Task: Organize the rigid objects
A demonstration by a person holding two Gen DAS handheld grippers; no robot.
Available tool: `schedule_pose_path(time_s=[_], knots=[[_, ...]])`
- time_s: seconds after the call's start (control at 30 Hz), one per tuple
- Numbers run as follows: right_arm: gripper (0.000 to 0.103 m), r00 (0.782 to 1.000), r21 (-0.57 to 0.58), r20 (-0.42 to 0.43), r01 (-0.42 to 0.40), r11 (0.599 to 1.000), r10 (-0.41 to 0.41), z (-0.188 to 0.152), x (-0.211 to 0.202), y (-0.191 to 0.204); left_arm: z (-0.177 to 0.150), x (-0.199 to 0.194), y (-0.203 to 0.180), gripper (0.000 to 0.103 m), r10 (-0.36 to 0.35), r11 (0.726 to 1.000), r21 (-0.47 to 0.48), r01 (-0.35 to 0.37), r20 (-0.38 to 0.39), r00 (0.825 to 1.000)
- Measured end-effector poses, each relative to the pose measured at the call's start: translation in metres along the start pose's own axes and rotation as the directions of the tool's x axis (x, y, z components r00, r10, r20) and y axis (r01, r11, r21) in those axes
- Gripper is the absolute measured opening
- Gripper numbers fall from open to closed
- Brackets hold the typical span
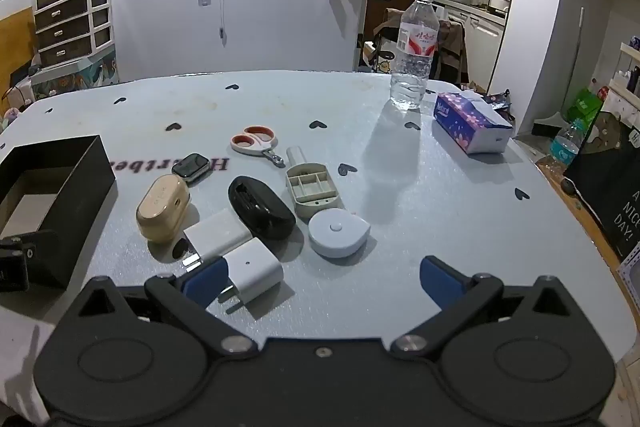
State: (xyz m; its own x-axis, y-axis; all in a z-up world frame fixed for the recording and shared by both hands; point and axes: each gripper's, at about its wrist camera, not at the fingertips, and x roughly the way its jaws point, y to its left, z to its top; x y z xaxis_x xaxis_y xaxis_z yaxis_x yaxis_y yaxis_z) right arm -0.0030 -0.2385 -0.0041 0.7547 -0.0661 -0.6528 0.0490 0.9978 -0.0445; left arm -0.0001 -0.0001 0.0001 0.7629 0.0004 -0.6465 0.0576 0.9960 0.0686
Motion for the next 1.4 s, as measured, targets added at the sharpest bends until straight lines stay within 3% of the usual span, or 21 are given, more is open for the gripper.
schedule_pose_path(time_s=[1.4], knots=[[0.103,1.000,0.005,-0.025,0.000,1.000,0.000,-0.0028,0.0019,-0.0020,-0.0043,0.0011,-0.0053,0.103,-0.017,1.000,0.006,0.017,-0.023,1.000]])
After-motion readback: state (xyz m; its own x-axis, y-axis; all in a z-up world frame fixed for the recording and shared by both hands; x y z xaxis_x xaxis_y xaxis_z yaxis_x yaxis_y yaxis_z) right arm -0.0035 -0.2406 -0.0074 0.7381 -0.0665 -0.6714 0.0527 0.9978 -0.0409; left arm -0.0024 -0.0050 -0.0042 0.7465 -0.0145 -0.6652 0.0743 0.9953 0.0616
